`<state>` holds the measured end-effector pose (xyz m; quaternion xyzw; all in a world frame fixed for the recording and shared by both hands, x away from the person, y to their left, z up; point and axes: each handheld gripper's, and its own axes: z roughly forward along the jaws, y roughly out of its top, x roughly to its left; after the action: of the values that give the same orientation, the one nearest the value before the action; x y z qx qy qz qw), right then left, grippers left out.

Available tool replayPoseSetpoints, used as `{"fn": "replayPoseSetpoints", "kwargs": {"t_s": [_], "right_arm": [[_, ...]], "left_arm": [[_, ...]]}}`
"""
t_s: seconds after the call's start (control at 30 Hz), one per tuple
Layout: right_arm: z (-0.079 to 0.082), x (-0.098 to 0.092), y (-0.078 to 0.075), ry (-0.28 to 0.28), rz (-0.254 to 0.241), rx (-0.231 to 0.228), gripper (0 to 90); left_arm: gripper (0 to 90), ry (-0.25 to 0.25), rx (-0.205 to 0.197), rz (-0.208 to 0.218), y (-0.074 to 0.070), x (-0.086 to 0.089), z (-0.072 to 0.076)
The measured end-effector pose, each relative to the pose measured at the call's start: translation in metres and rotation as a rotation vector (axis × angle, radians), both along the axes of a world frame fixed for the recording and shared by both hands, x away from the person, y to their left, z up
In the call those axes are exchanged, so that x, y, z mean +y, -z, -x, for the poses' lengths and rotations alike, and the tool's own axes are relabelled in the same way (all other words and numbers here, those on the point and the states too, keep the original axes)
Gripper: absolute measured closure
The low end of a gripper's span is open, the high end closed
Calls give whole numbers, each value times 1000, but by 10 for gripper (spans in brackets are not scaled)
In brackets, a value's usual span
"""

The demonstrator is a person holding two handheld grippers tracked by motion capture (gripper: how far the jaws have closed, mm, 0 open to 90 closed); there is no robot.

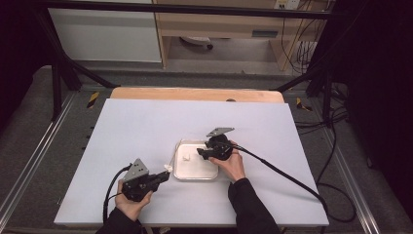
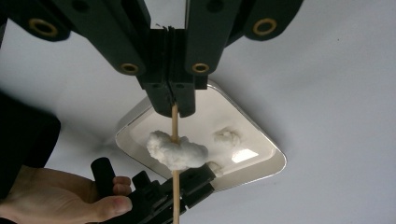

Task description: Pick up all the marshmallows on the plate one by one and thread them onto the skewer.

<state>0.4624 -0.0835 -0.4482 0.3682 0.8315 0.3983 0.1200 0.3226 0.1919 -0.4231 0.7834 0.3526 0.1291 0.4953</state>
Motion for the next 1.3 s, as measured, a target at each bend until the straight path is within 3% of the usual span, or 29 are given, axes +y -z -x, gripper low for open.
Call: {"fn": "replayPoseSetpoints", "kwargs": {"t_s": [0.3, 0.4, 0.7, 1.0, 1.3], "right_arm": [[-3, 1, 6, 4, 6, -26, 603], [-1, 2, 7, -2, 8, -38, 671], [1, 1, 4, -6, 4, -31, 745], [14, -9, -28, -38, -81, -61, 763], [38, -23, -62, -90, -174, -100, 775]], "left_arm": [[887, 0, 3, 1, 1, 0, 0], [887, 3, 3, -3, 1, -1, 0], [887, 4, 3, -5, 1, -1, 0], [887, 12, 0, -5, 1, -3, 1], [887, 32, -3, -6, 1, -8, 2]]}}
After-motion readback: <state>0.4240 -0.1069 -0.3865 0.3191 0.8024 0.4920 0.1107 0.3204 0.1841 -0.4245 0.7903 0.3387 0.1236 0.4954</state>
